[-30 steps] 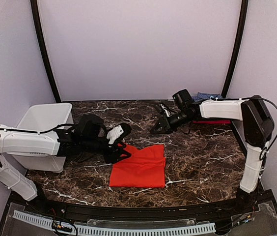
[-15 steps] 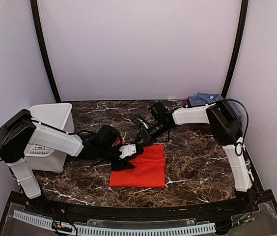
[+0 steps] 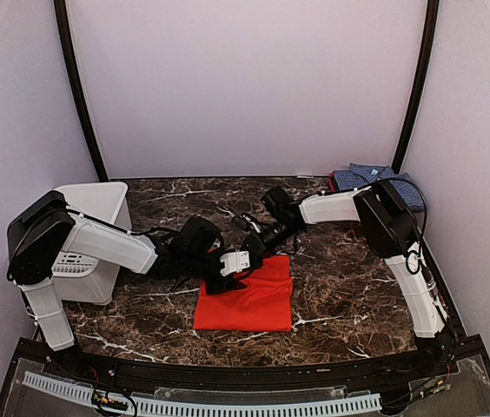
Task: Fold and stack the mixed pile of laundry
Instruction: Smooth out the rectangle-folded T-shirt at the center of the board.
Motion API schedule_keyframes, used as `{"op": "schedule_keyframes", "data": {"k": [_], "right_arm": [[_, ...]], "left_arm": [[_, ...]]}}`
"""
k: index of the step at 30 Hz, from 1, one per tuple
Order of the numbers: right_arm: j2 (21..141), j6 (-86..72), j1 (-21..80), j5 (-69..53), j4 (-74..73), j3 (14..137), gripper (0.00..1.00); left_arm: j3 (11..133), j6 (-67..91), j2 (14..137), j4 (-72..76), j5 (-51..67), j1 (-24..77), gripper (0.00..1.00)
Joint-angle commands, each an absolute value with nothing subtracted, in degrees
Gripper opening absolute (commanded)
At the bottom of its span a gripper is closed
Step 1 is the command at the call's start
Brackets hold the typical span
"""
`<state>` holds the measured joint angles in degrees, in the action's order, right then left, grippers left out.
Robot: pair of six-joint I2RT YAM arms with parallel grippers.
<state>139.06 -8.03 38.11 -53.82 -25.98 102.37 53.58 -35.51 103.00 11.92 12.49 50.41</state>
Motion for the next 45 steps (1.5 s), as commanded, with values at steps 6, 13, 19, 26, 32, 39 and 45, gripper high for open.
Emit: {"op": "schedule_keyframes", "data": {"k": [6, 13, 19, 26, 32, 39, 45], "right_arm": [[140.49, -6.60, 37.97, -52.74, -26.31, 101.71, 0.18], [140.72, -6.67, 37.97, -53.36, -25.04, 100.02, 0.14], [140.80, -6.94, 37.97, -54.50, -23.61, 98.42, 0.05], [140.15, -6.66, 38.06, -56.44, -23.17, 97.52, 0.00], [137.95, -6.86, 37.16, -54.84, -24.62, 98.51, 0.08], [132.28, -8.03, 33.04, -46.78, -28.69, 101.74, 0.16], [123.19, -8.03, 27.78, -41.44, -30.23, 98.44, 0.26]], "left_arm": [[56.64, -37.08, 105.71, 12.43, 12.21, 50.62, 0.14], [58.21, -37.43, 99.00, 7.64, 12.36, 50.71, 0.00], [59.95, -38.87, 96.59, 7.25, 10.03, 50.50, 0.00], [62.83, -40.24, 100.11, 10.19, 9.45, 48.80, 0.00], [63.54, -41.25, 103.81, 12.89, 9.30, 47.21, 0.00], [60.26, -41.00, 106.15, 22.27, 6.05, 46.66, 0.14], [62.58, -34.29, 105.32, 21.52, -0.87, 46.12, 0.26]]}}
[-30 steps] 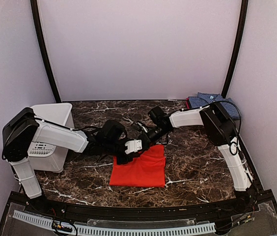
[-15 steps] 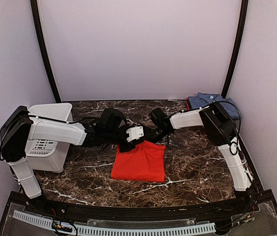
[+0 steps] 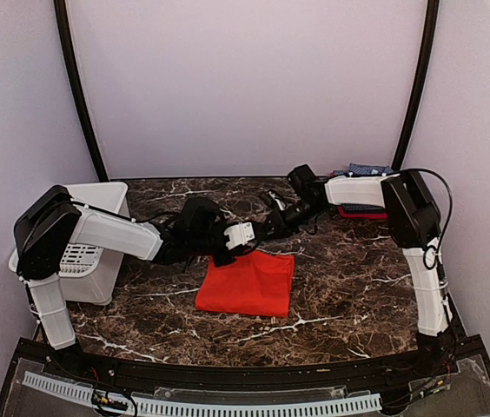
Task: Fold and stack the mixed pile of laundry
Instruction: Smooth out the rectangle-folded T-shirt at the center of the board.
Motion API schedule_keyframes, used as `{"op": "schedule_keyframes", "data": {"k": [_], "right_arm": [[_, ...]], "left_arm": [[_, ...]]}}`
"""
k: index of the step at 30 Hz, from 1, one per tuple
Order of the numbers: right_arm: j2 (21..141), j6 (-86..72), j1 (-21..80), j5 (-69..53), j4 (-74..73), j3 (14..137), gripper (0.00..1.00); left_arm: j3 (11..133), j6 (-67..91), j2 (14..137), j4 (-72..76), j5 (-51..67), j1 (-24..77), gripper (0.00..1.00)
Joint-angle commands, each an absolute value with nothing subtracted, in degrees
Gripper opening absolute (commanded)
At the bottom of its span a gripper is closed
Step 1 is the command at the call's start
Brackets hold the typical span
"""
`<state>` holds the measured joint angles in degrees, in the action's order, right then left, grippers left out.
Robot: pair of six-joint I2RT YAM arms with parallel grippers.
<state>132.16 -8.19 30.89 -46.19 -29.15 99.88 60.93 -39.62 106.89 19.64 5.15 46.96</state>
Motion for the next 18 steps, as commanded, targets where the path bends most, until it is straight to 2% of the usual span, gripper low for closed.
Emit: {"op": "schedule_keyframes", "data": {"k": [1, 4, 9, 18], "right_arm": [[121.15, -7.89, 26.87, -40.94, -30.05, 96.65, 0.28], [114.91, -7.25, 25.70, -39.94, -28.80, 90.02, 0.31], [107.62, -6.36, 26.05, -40.09, -25.80, 78.27, 0.35], [109.06, -4.48, 27.43, -37.88, -24.57, 72.57, 0.38]], "left_arm": [[63.72, -32.83, 104.91, 20.30, -1.67, 45.46, 0.29], [65.30, -22.37, 101.38, 12.50, -2.28, 43.48, 0.31], [61.15, -7.48, 94.38, 5.24, 5.59, 39.51, 0.37], [53.89, 10.82, 92.15, 3.56, 13.98, 33.90, 0.40]]}}
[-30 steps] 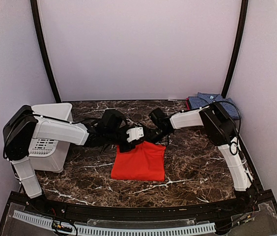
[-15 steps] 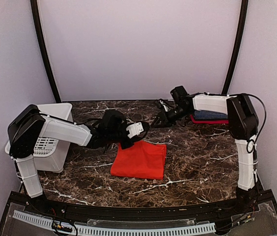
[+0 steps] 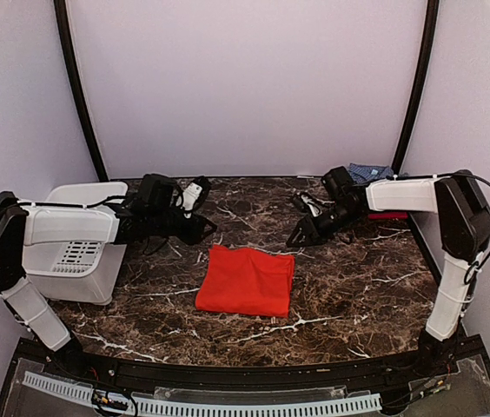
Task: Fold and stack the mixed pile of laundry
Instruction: Smooth out the rectangle-folded T-shirt at the center of the board.
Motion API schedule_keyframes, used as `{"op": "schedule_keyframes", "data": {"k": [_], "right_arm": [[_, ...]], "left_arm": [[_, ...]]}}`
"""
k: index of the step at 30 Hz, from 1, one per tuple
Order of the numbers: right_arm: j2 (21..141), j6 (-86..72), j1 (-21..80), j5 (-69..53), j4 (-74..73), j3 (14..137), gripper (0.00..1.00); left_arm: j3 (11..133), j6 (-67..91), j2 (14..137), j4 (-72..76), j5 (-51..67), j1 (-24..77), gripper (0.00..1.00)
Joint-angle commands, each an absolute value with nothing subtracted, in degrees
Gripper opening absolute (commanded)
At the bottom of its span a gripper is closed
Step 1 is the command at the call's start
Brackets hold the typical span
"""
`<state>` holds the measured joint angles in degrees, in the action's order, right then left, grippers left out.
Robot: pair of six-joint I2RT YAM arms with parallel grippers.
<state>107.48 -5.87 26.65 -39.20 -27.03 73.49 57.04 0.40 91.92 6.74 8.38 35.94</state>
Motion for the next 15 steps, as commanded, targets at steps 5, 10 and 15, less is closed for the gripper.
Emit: {"op": "schedule_keyframes", "data": {"k": [5, 10, 15], "right_arm": [[112.25, -4.17, 28.22, -37.41, -24.39, 73.59, 0.38], [115.19, -3.70, 29.52, -36.85, -25.37, 75.49, 0.37], [116.01, -3.04, 30.82, -36.10, -26.35, 76.28, 0.33]], "left_arm": [[53.62, 12.49, 94.55, 3.54, 15.53, 33.02, 0.41], [54.56, 13.01, 96.93, 3.06, 16.82, 32.76, 0.42], [54.53, 13.26, 98.43, 3.39, 18.16, 32.78, 0.43]]}}
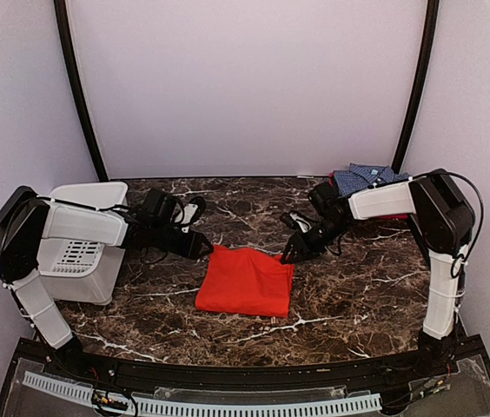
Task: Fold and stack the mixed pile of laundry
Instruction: Smooth out the rectangle-folded T-shirt at the center of the board.
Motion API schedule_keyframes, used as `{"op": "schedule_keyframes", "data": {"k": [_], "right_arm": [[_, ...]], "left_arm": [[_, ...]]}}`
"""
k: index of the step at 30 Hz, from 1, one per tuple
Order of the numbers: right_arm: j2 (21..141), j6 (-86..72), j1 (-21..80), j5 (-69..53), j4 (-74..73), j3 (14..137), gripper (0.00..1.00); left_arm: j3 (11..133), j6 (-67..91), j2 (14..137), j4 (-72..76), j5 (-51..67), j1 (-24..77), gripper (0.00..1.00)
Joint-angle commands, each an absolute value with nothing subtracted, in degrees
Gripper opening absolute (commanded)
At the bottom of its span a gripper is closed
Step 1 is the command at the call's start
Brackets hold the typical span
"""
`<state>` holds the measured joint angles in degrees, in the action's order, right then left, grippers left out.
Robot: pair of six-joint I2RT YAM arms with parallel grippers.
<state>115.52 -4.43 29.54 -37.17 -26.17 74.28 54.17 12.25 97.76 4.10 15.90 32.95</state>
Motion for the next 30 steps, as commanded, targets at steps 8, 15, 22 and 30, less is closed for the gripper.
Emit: {"op": "schedule_keyframes", "data": {"k": [8, 15, 22, 30], "right_arm": [[115.49, -2.92, 31.25, -35.03, -26.92, 76.88, 0.20], [114.83, -2.55, 31.29, -34.13, -27.46, 76.82, 0.07], [110.84, -2.95, 31.29, -32.42, -27.11, 75.39, 0.00], [105.74, -3.46, 30.36, -29.64, -27.73, 73.64, 0.00]], "left_arm": [[54.34, 13.46, 100.79, 6.11, 19.50, 32.78, 0.42], [56.43, 12.21, 104.68, 8.47, 20.28, 32.61, 0.39], [57.18, 11.72, 103.60, 9.74, 20.57, 32.20, 0.09], [56.27, 11.51, 97.64, 8.94, 18.57, 31.57, 0.00]]}}
